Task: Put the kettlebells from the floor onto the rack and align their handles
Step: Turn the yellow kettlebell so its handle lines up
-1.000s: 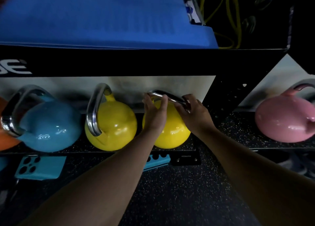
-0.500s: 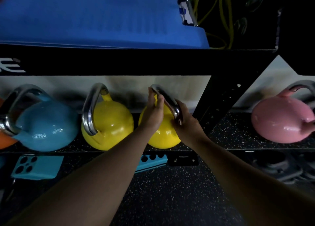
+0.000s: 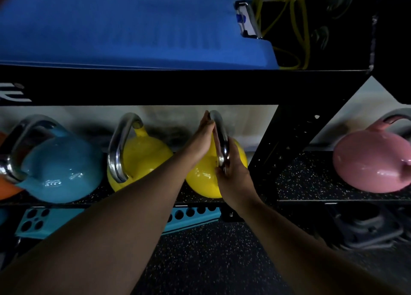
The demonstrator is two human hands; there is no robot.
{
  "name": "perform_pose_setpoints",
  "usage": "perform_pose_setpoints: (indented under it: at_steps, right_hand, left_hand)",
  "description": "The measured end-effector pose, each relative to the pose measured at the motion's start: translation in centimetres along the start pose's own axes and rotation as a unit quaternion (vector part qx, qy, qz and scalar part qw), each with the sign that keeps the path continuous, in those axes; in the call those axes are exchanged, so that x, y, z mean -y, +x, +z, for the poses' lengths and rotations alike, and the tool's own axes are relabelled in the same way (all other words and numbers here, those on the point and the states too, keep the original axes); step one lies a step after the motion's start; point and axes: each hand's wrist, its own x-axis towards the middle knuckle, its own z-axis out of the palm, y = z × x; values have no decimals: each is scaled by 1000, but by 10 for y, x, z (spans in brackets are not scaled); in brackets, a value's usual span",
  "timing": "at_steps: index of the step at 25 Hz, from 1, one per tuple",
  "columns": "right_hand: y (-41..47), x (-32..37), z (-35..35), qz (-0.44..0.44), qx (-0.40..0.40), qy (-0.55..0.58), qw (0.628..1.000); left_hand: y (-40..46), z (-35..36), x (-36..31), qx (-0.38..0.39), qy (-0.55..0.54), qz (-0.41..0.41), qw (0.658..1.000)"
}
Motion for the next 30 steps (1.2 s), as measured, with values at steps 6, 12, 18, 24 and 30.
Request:
perform_pose_setpoints:
  at_steps: [6,12,18,24,30]
  right_hand:
    - [-3,-7,6,-11,-17,13,1000]
    - [-3,-3,3,-6,-12,-6,1000]
    - [-3,-3,7,-20,-24,-1,1000]
    - [-4,-2,10,-6,-26,-3,1000]
    - [-2,-8,4,-30,-12,-23,999]
  left_hand:
    - [2,3,3,19,13,8,1000]
    - [7,7,7,9,6,13,1000]
    - [9,8,13,-2,35,-34,999]
    - [6,10,8,-25,41,-14,999]
    - [12,5,16,-17,82,6,996]
